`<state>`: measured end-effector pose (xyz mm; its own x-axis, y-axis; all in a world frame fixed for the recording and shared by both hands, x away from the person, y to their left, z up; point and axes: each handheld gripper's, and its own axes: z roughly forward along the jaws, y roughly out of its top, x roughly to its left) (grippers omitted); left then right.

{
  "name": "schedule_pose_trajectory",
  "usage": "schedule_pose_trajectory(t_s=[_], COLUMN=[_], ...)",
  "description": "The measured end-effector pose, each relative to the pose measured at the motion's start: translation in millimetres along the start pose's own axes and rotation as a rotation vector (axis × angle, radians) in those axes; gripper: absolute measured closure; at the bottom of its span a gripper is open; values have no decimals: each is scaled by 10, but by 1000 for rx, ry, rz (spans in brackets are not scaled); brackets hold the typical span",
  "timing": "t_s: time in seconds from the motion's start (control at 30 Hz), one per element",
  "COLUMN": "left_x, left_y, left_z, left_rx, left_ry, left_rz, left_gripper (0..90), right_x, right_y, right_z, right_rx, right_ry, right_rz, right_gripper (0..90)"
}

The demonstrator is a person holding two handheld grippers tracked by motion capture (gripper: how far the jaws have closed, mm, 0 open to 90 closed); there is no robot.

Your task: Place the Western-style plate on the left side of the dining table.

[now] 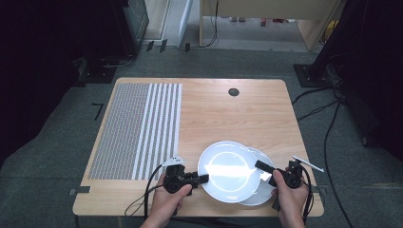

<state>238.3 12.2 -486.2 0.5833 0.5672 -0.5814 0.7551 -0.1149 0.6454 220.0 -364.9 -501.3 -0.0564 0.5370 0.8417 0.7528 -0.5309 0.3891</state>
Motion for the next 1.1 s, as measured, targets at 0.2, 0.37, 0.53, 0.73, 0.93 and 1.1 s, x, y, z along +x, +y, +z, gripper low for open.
schedule_pose_trajectory(t_s=[0.2, 0.37, 0.53, 0.73, 0.93, 1.1], left_x=[65, 176, 340, 536, 865, 1165], left_y=[162, 284, 391, 497, 564, 613], left_z=[-225, -465, -742, -1081, -1418, -1647], left_rx=[-63, -130, -188, -232, -248, -255], left_ry=[49, 114, 153, 206, 281, 331], left_rz=[13, 8, -17, -34, -73, -121], left_gripper=[643, 638, 644, 643, 632, 635], right_x=[359, 575, 829, 1126, 1375, 1505], right_y=[153, 224, 285, 297, 211, 120], right_z=[201, 405, 706, 1102, 1608, 2066], right_rx=[-22, -20, 9, 20, 50, 72], right_ry=[37, 63, 99, 122, 134, 141], right_rz=[-67, -83, -78, -83, -72, -48], right_gripper=[889, 890, 890, 890, 890, 890])
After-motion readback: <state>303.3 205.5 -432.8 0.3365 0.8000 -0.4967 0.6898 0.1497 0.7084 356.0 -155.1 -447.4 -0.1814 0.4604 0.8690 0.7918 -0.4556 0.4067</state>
